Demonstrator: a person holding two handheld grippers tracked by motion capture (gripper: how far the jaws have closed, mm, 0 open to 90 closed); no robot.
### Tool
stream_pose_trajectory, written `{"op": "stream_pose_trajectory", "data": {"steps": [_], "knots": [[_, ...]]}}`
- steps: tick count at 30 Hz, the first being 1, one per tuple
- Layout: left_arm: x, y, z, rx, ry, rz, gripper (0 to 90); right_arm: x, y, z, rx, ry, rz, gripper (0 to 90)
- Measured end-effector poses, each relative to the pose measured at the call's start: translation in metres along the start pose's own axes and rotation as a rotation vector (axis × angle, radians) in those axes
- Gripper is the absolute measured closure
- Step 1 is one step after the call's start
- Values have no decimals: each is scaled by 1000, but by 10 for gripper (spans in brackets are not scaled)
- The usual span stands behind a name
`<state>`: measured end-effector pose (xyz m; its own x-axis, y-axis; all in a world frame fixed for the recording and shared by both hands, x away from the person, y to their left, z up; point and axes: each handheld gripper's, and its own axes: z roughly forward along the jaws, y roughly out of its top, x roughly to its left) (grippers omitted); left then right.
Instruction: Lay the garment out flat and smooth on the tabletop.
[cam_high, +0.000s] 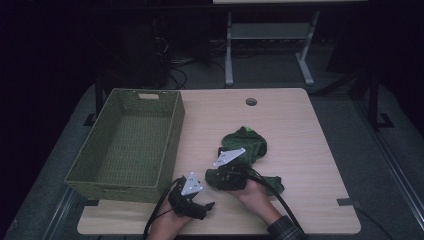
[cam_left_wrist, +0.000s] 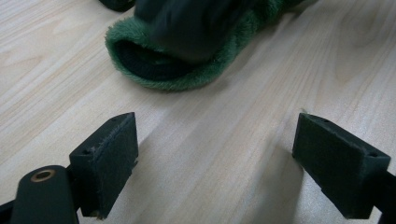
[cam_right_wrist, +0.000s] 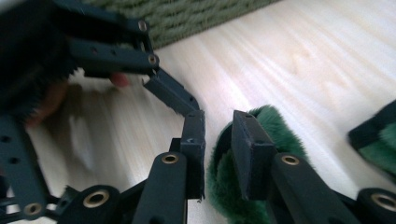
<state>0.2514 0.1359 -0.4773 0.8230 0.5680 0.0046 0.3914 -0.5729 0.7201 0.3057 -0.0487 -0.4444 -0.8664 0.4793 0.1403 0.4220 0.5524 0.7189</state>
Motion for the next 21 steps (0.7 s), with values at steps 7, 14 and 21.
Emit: {"op": "stream_pose_trajectory", "data": {"steps": [7, 14, 21], "knots": [[0, 0, 0, 0, -1, -4, 136, 0, -8, 13, 34, -43, -19, 713], [0, 0, 0, 1, -1, -1, 135, 0, -11, 19, 47, -102, -38, 725], [0, 0, 0, 2, -1, 0, 136, 5, -14, 15, 88, -66, -75, 843]]}}
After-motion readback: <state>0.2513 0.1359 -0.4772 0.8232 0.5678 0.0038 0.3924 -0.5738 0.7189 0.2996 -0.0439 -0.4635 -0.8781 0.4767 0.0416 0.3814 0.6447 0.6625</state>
